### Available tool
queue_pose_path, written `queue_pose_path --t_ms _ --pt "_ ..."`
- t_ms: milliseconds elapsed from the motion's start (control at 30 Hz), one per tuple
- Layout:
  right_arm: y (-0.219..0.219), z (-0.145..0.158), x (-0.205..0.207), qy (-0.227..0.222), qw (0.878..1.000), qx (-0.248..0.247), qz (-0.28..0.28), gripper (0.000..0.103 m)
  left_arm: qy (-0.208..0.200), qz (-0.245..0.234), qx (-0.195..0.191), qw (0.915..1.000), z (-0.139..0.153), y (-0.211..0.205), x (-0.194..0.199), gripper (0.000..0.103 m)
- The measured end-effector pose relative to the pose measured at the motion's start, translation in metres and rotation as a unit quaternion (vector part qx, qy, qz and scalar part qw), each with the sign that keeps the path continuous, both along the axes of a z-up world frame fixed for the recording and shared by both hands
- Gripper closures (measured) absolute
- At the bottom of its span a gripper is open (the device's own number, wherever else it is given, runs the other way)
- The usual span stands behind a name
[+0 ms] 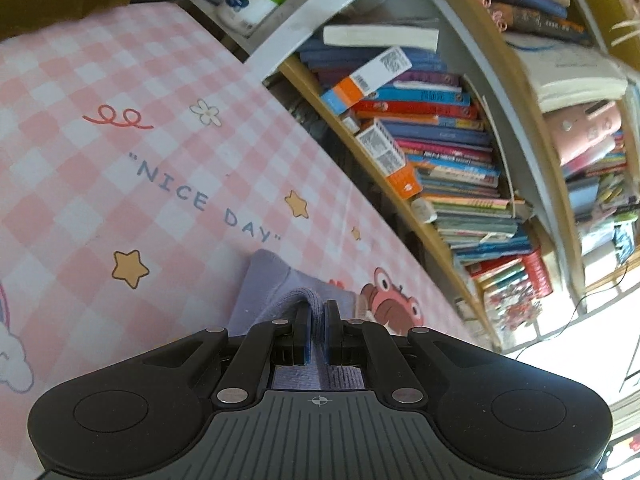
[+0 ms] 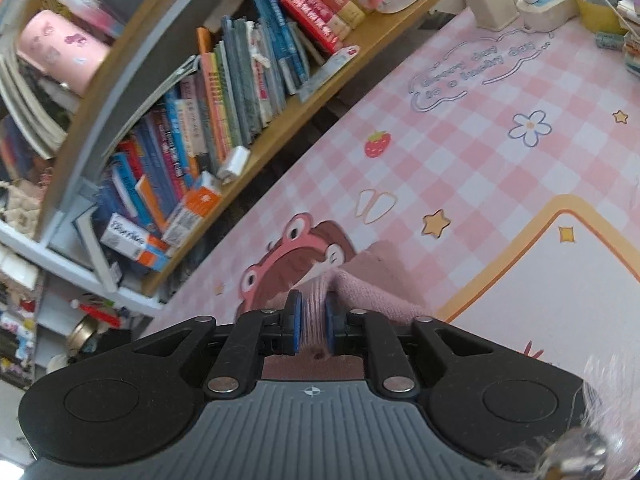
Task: Fold clothes
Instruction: 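Lift both hem edges and fold the sweater bottom up toward the collar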
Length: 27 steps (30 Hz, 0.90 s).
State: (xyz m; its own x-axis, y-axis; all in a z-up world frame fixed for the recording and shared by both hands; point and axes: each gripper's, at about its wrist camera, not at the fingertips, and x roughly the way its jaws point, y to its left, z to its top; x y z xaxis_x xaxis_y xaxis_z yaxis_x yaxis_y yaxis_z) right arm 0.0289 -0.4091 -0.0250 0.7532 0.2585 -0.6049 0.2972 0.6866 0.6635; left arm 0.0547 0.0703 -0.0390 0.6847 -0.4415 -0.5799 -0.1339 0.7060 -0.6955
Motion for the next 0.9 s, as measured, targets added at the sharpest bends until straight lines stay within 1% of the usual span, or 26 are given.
queue_pose_path --t_ms 33,67,100,133,167,200,233,267,367,433,500,567,600,667,700,733,767,800,833,900 --pt "-0.001 -0.001 0.002 0.002 1.000 -0.009 -0.007 0.078 0.001 -0.004 0.004 1.0000 -0.001 -0.001 0.003 0.093" --pt "-0.002 -0.001 0.003 0.003 1.000 -0.016 -0.014 0.068 0.002 -0.009 0.008 0.9999 -0.001 -0.003 0.006 0.091" --pt "-0.003 0.000 0.004 0.004 1.000 -0.023 -0.019 0.066 -0.004 -0.014 0.011 0.9998 0.001 -0.004 0.008 0.084" --pt "-0.005 0.001 0.004 0.002 0.999 -0.029 -0.023 0.066 -0.012 -0.020 0.015 0.9996 0.004 -0.004 0.010 0.070" --pt "-0.007 0.002 0.004 -0.001 0.999 -0.034 -0.024 0.065 -0.027 -0.020 0.024 0.9991 0.009 -0.004 0.009 0.060" --pt "-0.009 0.004 0.003 -0.005 0.999 -0.041 -0.024 0.064 -0.045 -0.017 0.036 0.9982 0.015 -0.003 0.008 0.043" --pt "-0.009 0.006 0.003 -0.007 0.998 -0.054 -0.022 0.062 -0.065 -0.013 0.050 0.9966 0.021 -0.001 0.005 0.040" --pt "-0.008 0.008 0.003 -0.008 0.997 -0.070 -0.017 0.061 -0.080 -0.012 0.066 0.9945 0.026 0.001 0.003 0.040" --pt "0.000 0.009 0.006 -0.007 0.991 -0.135 0.017 0.059 -0.081 -0.032 0.138 0.9866 0.028 -0.001 0.003 0.040" --pt "0.010 0.008 0.010 -0.006 0.981 -0.187 0.049 0.056 -0.074 -0.052 0.181 0.9794 0.022 -0.007 0.003 0.040" --pt "0.025 0.005 0.017 -0.010 0.965 -0.245 0.088 0.054 -0.069 -0.062 0.203 0.9747 0.016 -0.014 0.006 0.041" --pt "0.038 -0.001 0.026 -0.011 0.950 -0.291 0.117 0.054 -0.069 -0.073 0.221 0.9700 0.012 -0.024 0.012 0.042" --pt "0.044 -0.005 0.032 -0.010 0.943 -0.307 0.128 0.054 -0.070 -0.081 0.231 0.9670 0.010 -0.031 0.016 0.043" --pt "0.050 -0.013 0.044 -0.004 0.936 -0.322 0.144 0.057 -0.073 -0.097 0.250 0.9605 0.006 -0.044 0.024 0.043" --pt "0.052 -0.017 0.050 0.001 0.934 -0.324 0.150 0.060 -0.074 -0.108 0.263 0.9558 0.004 -0.049 0.027 0.050" --pt "0.053 -0.021 0.053 0.006 0.934 -0.322 0.156 0.076 -0.072 -0.117 0.274 0.9518 0.001 -0.053 0.030 0.069" --pt "0.053 -0.024 0.057 0.011 0.934 -0.318 0.163 0.091 -0.068 -0.125 0.284 0.9482 -0.001 -0.056 0.033 0.081" --pt "0.053 -0.025 0.058 0.014 0.935 -0.315 0.164 0.098 -0.069 -0.124 0.293 0.9457 -0.001 -0.056 0.033 0.099" --pt "0.051 -0.021 0.056 0.008 0.938 -0.311 0.155 0.098 -0.077 -0.116 0.287 0.9477 0.001 -0.051 0.031 0.099" --pt "0.044 -0.010 0.046 -0.017 0.948 -0.291 0.127 0.098 -0.090 -0.099 0.271 0.9533 0.004 -0.042 0.027 0.099"
